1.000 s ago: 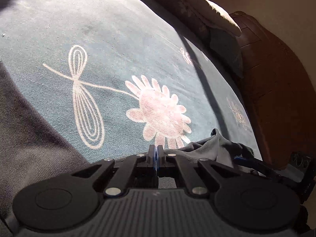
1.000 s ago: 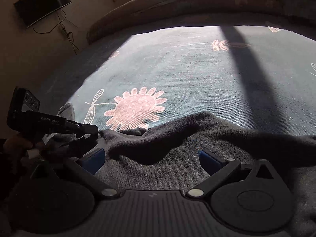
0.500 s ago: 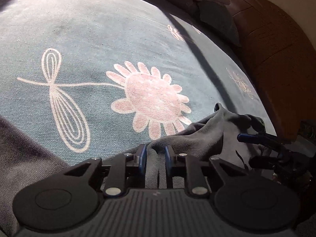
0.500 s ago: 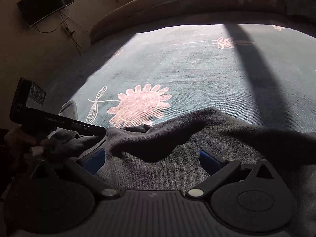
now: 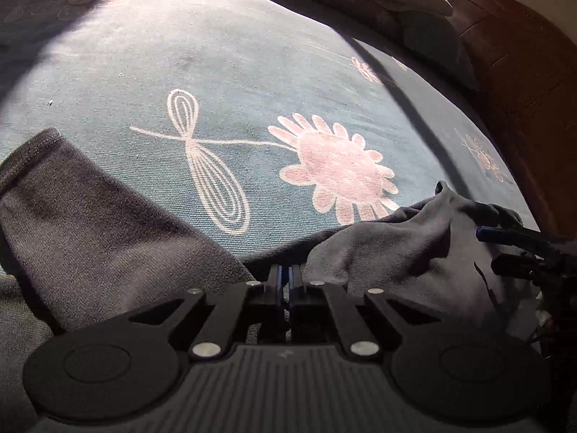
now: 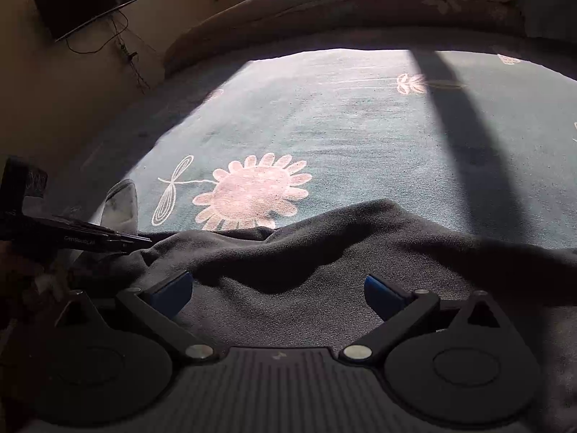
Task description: Fold clothes
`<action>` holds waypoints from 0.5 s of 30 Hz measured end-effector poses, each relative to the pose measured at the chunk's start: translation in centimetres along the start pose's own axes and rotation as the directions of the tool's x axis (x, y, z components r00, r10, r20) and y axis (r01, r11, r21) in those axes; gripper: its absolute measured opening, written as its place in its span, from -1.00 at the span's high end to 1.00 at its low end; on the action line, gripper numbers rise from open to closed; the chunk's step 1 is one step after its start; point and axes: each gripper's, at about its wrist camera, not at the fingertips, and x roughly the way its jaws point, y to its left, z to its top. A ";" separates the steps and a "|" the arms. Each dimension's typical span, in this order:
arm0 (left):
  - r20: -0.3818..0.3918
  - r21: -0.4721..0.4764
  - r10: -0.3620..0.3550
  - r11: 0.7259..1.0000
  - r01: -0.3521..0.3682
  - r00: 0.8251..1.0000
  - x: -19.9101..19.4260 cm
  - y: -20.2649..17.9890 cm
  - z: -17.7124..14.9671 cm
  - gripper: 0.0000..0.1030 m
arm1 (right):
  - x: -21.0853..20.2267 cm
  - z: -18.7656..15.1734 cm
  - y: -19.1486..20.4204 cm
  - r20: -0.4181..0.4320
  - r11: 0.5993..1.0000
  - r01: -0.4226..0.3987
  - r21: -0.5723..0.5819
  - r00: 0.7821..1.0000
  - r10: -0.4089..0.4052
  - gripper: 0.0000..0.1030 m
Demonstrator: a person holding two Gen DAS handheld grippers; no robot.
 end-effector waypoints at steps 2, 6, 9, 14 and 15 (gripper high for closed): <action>-0.012 -0.026 -0.056 0.998 0.056 0.998 0.5 0.2 0.5 0.62 | 0.0 0.0 0.1 0.002 1.000 -0.002 -0.001 1.000 0.002 -1.00; -0.062 -0.073 -0.170 0.984 0.165 0.984 2.5 0.2 1.8 0.34 | 0.3 -0.2 0.1 -0.005 1.000 -0.006 0.009 1.000 0.006 -1.00; -0.081 -0.134 -0.259 0.960 0.247 0.962 3.4 0.8 2.6 0.05 | 0.4 -0.3 0.4 -0.011 1.000 -0.008 0.007 1.000 0.009 -1.00; -0.142 -0.066 -0.316 0.949 0.310 0.938 3.4 -0.3 1.8 0.06 | 0.3 -0.4 0.2 -0.009 1.000 -0.006 0.017 1.000 0.006 -1.00; -0.152 -0.052 -0.329 0.944 0.325 0.932 3.4 -0.5 1.6 0.05 | 0.3 -0.5 0.1 -0.011 1.000 -0.006 0.019 1.000 0.006 -1.00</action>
